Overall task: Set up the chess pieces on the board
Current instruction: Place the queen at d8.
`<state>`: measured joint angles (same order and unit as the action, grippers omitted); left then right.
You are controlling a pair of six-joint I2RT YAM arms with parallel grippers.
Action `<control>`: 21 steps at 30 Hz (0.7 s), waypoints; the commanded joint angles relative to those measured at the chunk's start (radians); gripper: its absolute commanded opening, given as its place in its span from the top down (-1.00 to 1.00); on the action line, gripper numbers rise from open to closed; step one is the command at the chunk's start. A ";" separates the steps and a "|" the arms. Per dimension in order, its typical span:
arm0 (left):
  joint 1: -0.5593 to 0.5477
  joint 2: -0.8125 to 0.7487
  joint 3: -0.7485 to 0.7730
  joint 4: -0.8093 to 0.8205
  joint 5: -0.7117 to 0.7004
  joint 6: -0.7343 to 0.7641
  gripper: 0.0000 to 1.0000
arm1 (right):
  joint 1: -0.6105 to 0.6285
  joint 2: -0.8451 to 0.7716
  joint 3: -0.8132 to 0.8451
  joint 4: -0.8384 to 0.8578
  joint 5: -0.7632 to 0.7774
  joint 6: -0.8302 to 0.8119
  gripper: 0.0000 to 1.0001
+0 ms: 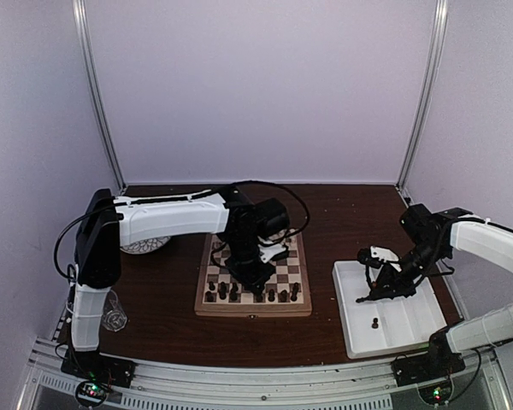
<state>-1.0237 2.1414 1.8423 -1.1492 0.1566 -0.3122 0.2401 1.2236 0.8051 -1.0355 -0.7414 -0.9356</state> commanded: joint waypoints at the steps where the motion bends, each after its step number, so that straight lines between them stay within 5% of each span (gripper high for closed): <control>1: 0.003 0.018 0.034 0.022 0.011 0.007 0.92 | -0.005 0.000 0.000 0.008 0.009 0.007 0.94; 21: 0.002 -0.010 0.046 0.010 0.022 0.004 0.33 | -0.005 -0.001 -0.001 0.008 0.011 0.009 0.94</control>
<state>-1.0237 2.1532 1.8557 -1.1442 0.1783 -0.3122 0.2401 1.2236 0.8051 -1.0351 -0.7403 -0.9348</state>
